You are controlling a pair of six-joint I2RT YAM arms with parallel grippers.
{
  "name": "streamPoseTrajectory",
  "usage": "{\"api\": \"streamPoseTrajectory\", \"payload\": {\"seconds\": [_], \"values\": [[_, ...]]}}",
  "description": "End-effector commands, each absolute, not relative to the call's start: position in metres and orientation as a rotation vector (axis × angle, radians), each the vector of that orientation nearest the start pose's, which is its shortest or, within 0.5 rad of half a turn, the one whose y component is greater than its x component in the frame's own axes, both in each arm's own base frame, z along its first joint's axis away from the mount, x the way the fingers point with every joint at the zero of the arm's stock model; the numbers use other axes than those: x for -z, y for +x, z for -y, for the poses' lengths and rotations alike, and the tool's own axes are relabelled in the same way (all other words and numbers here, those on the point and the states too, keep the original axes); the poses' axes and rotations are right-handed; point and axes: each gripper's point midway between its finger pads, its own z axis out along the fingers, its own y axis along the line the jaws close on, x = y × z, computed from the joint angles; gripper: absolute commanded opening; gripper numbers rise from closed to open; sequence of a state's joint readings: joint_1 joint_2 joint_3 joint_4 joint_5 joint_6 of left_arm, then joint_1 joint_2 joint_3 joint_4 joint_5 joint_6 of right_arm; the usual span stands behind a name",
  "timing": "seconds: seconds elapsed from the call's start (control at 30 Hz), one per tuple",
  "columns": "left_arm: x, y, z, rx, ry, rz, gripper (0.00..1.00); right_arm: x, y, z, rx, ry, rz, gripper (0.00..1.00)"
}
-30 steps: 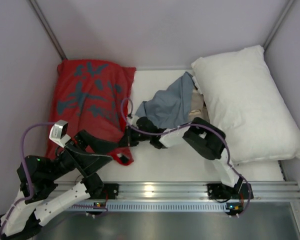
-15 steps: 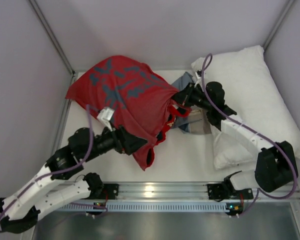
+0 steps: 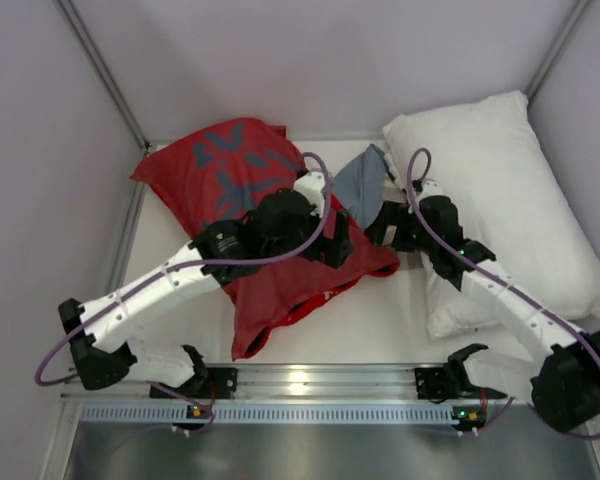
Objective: Remove the pillowcase from the pillow
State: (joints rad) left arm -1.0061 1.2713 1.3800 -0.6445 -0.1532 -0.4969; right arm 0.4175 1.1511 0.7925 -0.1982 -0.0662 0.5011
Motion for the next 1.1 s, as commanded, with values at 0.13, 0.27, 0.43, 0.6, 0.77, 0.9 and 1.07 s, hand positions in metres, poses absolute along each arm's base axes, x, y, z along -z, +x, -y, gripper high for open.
{"api": "streamPoseTrajectory", "payload": {"seconds": [0.13, 0.27, 0.43, 0.6, 0.77, 0.9, 1.07], "values": [[-0.255, 0.204, 0.339, 0.325, 0.893, -2.084, 0.99, -0.143, 0.236, -0.161, -0.778, 0.165, -2.219, 0.99], [-0.218, 0.199, 0.335, 0.179, 1.022, -2.088, 0.97, -0.116, 0.201, -0.173, -0.962, 0.223, -2.280, 0.99], [-0.197, 0.211, 0.323, -0.011, 1.032, -2.035, 0.91, -0.104, 0.181, -0.165, -0.993, 0.243, -2.242, 0.97], [-0.182, 0.217, 0.329, -0.058, 1.077, -2.020, 0.71, -0.103, 0.178, -0.169, -1.082, 0.311, -2.181, 0.86], [-0.159, 0.209, 0.339, -0.080, 1.181, -2.030, 0.58, -0.100, 0.179, -0.176, -1.147, 0.348, -2.185, 0.76], [-0.150, 0.199, 0.343, -0.061, 1.226, -2.035, 0.67, -0.098, 0.182, -0.179, -1.162, 0.364, -2.185, 0.77], [-0.134, 0.201, 0.343, -0.103, 1.247, -2.039, 0.82, -0.097, 0.184, -0.182, -1.191, 0.380, -2.166, 0.77]]}}
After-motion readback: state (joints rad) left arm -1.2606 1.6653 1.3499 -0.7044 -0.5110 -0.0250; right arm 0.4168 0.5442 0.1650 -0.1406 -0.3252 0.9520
